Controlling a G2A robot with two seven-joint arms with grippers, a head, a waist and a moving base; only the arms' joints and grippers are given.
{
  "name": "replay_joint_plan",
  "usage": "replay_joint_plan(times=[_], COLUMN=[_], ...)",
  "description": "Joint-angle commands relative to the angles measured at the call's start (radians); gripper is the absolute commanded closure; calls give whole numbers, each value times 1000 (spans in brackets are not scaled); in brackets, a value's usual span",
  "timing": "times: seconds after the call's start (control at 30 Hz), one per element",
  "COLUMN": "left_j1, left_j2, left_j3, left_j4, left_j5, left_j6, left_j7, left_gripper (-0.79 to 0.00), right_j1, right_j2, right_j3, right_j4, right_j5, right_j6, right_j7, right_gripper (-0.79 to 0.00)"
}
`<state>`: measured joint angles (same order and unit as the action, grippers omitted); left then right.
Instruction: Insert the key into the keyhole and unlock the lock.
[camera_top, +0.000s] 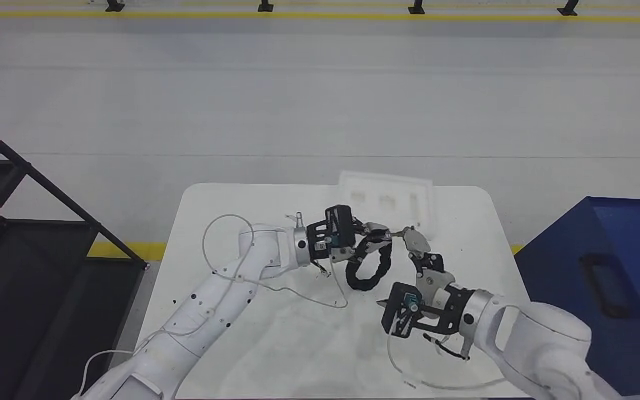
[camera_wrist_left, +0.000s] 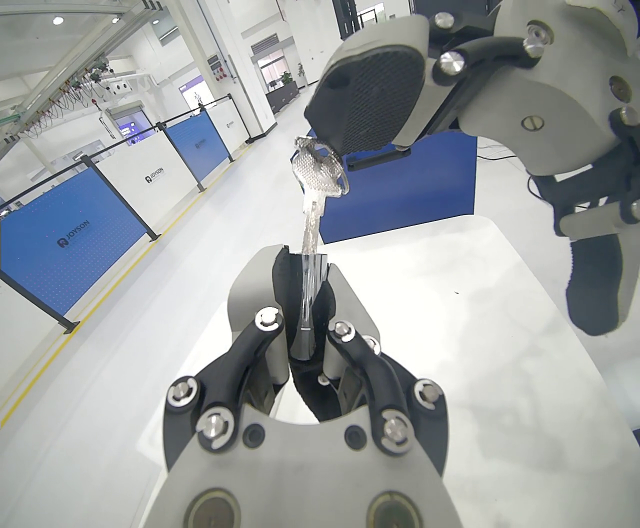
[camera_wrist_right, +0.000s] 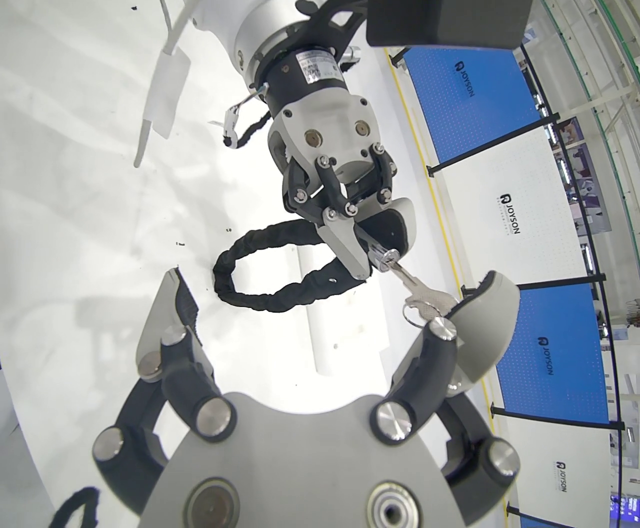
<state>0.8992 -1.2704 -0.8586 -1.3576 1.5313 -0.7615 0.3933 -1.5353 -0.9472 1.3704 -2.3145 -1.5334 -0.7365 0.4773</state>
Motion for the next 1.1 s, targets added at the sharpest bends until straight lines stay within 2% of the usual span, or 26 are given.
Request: replay_joint_plan(times=[0.0, 0.2, 0.53, 0.77, 0.93, 1.07], left_j1=[0, -2, -4, 1, 1, -5], left_j2=[0, 1, 1, 11, 26, 38], left_j3=[2, 8, 13, -9, -37, -55], left_j4=[1, 4, 12, 4, -15, -35], left_j5=[8, 31, 46, 71, 103, 122], left_j6=[-1, -8, -8, -19, -65, -135], left_j7=[6, 22, 42, 51, 39, 16], left_gripper=[0, 0, 0, 0, 0, 0], right_j1=[5, 27, 36, 56, 89, 114], right_j2=[0, 3, 7, 16, 27, 36], right_j3=[0, -6, -4, 63, 79, 40], right_j4=[3, 6, 13, 36, 24, 5], right_j5=[6, -2, -29, -32, -78, -155], right_j6=[-3, -60, -94, -159, -272, -276], right_j7=[8, 10, -7, -48, -83, -95], right_gripper=[-785, -785, -785, -785, -785, -785])
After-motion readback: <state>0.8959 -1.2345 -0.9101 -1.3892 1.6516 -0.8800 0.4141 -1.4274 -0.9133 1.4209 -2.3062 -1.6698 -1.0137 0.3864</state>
